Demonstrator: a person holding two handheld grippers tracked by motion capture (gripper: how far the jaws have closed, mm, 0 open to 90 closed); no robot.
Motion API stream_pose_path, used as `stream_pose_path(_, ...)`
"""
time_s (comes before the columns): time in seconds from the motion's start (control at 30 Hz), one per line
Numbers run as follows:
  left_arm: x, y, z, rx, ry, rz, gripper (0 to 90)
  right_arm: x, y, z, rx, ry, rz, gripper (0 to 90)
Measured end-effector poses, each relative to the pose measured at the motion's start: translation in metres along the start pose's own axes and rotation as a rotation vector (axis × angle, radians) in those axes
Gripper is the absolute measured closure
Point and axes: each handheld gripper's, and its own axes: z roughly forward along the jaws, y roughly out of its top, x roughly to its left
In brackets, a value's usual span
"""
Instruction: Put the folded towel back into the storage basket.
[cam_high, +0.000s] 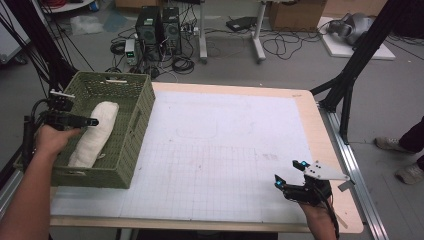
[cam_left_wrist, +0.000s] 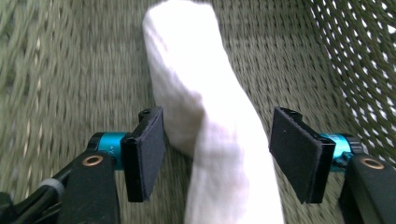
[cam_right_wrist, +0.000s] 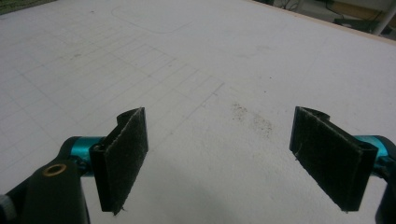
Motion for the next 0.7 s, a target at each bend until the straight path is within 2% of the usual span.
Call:
stream_pose_path(0.07,0.001,0.000,0.012,-0.026,-0.004,0.017,33.4,0.000,0.000,0.001,0.004,0.002,-0.002,18.2)
stream_pose_path(0.1,0.002,0.000,0.015,-0.027,0.011,0.027,33.1,0.000,0.000,0.001,0.004,0.002,-0.001,18.2)
stream_pose_path(0.17,0.004,-0.001,0.018,-0.027,0.014,0.025,33.5,0.001,0.000,0.002,0.008,0.004,-0.001,18.2)
stream_pose_path(0.2,0.007,-0.001,0.023,-0.010,0.028,0.017,34.7,0.001,-0.001,0.002,0.008,0.003,-0.001,18.2)
stream_pose_path(0.3,0.008,-0.002,0.028,0.007,0.025,0.016,43.3,0.001,-0.002,0.004,0.017,0.005,-0.002,18.2)
stream_pose_path(0.33,0.008,-0.003,0.031,0.010,0.006,0.015,43.3,0.001,-0.002,0.004,0.017,0.005,-0.002,18.2)
stream_pose_path(0.37,0.005,-0.005,0.034,0.021,-0.038,0.032,64.9,0.001,-0.002,0.005,0.020,0.006,-0.005,18.2)
stream_pose_path(0.43,0.002,-0.006,0.034,0.022,-0.054,0.044,81.8,0.002,-0.002,0.005,0.020,0.008,-0.004,18.2)
stream_pose_path(0.47,-0.001,-0.005,0.031,-0.010,-0.112,0.048,83.3,0.001,-0.002,0.004,0.016,0.004,-0.008,18.2)
stream_pose_path(0.5,-0.001,-0.005,0.031,-0.010,-0.112,0.048,83.9,0.001,-0.002,0.004,0.017,0.003,-0.006,18.2)
stream_pose_path(0.57,-0.002,-0.002,0.024,-0.058,-0.220,0.016,84.2,0.001,-0.002,0.004,0.015,0.004,-0.005,18.2)
stream_pose_path(0.6,-0.002,0.000,0.018,-0.122,-0.387,-0.049,84.3,0.002,-0.001,0.004,0.016,0.004,-0.006,18.2)
stream_pose_path(0.63,-0.003,0.001,0.016,-0.157,-0.456,-0.076,84.3,0.002,-0.001,0.004,0.017,0.004,-0.007,18.2)
stream_pose_path(0.67,-0.003,0.002,0.014,-0.178,-0.491,-0.094,84.2,0.002,-0.001,0.003,0.015,0.005,-0.010,18.2)
stream_pose_path(0.7,-0.003,0.003,0.014,-0.177,-0.485,-0.115,84.1,0.003,0.000,0.003,0.013,0.006,-0.013,18.2)
